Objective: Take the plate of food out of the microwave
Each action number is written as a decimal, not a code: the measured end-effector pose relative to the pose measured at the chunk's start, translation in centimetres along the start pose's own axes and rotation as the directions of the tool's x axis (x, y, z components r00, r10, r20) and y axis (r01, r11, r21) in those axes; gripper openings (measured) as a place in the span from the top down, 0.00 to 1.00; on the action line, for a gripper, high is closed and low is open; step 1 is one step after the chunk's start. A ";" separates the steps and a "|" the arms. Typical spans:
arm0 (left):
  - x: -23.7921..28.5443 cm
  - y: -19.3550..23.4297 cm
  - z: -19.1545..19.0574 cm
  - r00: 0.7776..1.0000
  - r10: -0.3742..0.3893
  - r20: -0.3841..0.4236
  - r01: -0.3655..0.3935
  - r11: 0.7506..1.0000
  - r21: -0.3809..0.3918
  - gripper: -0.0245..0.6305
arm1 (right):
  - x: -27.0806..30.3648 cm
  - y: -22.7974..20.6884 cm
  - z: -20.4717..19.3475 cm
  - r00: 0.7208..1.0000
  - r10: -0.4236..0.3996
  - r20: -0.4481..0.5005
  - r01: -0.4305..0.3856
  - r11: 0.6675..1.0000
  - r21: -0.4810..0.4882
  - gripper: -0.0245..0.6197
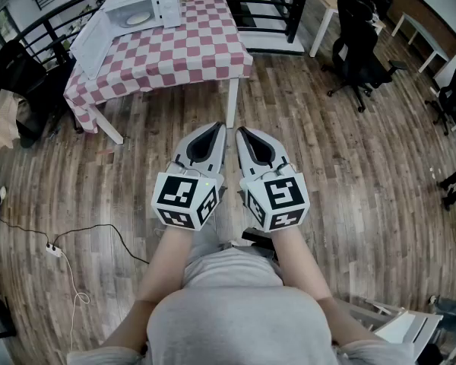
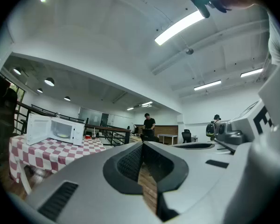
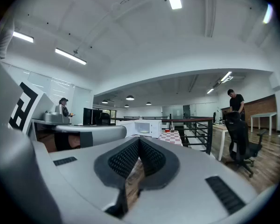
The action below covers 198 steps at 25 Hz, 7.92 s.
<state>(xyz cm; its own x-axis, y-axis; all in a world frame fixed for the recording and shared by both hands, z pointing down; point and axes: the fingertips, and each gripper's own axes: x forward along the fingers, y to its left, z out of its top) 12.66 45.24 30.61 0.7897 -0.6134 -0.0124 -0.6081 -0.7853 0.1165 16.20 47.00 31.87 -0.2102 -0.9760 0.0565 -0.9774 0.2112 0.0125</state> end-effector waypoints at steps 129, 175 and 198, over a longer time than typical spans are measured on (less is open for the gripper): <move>22.1 52.2 2.9 0.960 0.278 -0.032 -0.280 0.954 -0.102 0.96 | 56.1 2.0 0.4 0.958 0.279 -0.068 -0.279 0.960 0.016 0.92; 35.8 64.9 2.2 0.916 0.396 -0.065 -0.401 0.901 -0.166 0.96 | 72.4 -6.0 -0.8 0.931 0.352 -0.098 -0.352 0.936 0.018 0.92; 38.4 73.5 0.1 0.959 0.251 -0.131 -0.283 0.870 -0.405 0.68 | 80.7 -4.7 -1.3 0.942 0.310 -0.132 -0.305 0.951 0.056 0.92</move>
<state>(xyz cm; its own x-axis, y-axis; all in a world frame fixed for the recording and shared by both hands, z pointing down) -1.69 -36.01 38.58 0.6152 -0.7745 0.1473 -0.7194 -0.4751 0.5068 3.84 -32.67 37.69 -0.4976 -0.8466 0.1889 -0.8664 0.4956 -0.0612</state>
